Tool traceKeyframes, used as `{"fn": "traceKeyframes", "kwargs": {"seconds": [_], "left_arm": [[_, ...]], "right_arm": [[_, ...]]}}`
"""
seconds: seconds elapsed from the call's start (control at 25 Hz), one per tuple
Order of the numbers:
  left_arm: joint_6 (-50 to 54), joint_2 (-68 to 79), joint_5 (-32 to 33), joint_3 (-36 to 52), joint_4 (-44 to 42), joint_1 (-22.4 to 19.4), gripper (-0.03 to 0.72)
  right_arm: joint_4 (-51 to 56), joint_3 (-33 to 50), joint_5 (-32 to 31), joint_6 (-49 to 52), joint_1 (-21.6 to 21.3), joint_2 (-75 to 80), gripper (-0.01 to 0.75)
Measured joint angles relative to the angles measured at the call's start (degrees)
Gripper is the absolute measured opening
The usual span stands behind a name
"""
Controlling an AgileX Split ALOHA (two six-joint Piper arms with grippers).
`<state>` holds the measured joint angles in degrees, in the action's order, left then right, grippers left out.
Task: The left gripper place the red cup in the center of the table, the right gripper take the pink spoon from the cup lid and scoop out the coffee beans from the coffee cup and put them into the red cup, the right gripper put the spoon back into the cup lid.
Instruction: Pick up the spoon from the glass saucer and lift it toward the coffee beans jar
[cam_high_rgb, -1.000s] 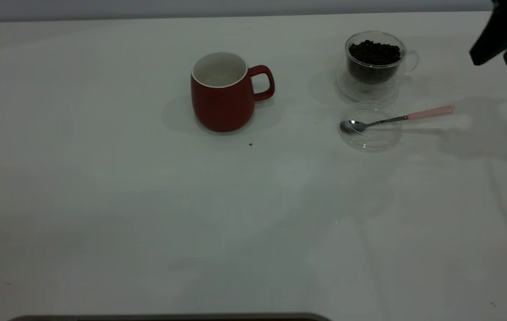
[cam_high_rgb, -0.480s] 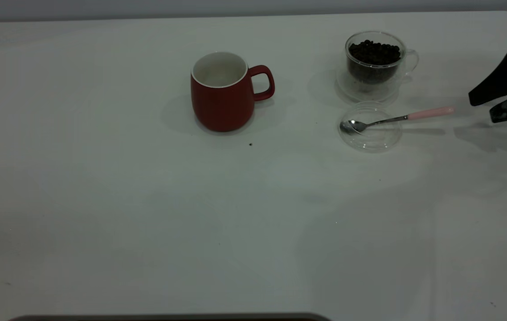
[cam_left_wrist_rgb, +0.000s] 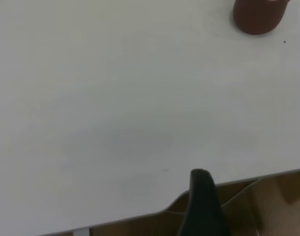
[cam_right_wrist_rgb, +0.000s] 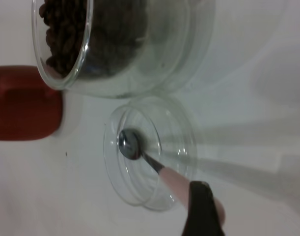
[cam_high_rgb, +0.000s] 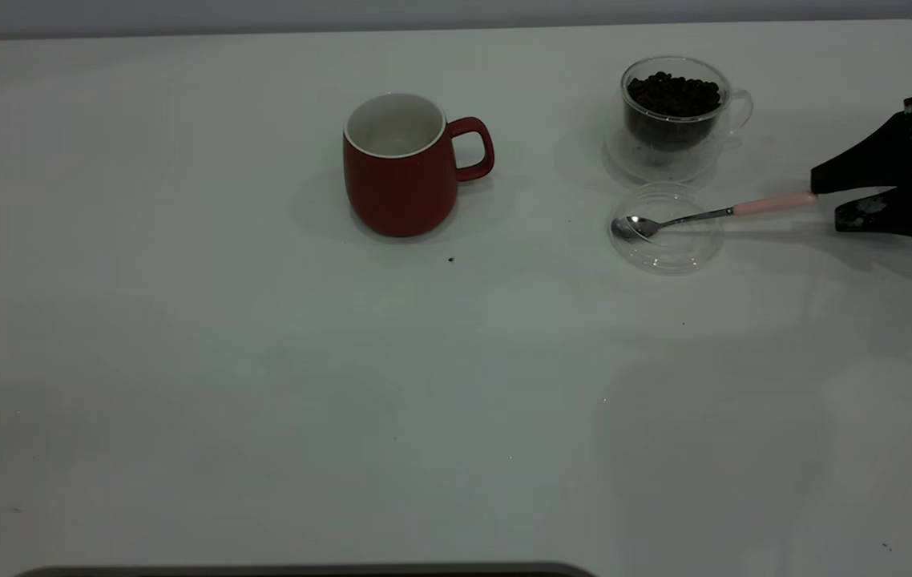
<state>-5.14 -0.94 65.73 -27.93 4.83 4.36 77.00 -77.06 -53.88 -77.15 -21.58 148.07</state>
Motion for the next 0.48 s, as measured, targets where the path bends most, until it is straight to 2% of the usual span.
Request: {"fn": "traceKeyframes", "kwargs": {"seconds": [0.48], "left_arm": [[0.00, 0.00, 0.00, 0.00, 0.00, 0.00, 0.587]], "right_arm": [[2.72, -1.03, -2.12, -2.31, 3.23, 1.43, 0.573]]}}
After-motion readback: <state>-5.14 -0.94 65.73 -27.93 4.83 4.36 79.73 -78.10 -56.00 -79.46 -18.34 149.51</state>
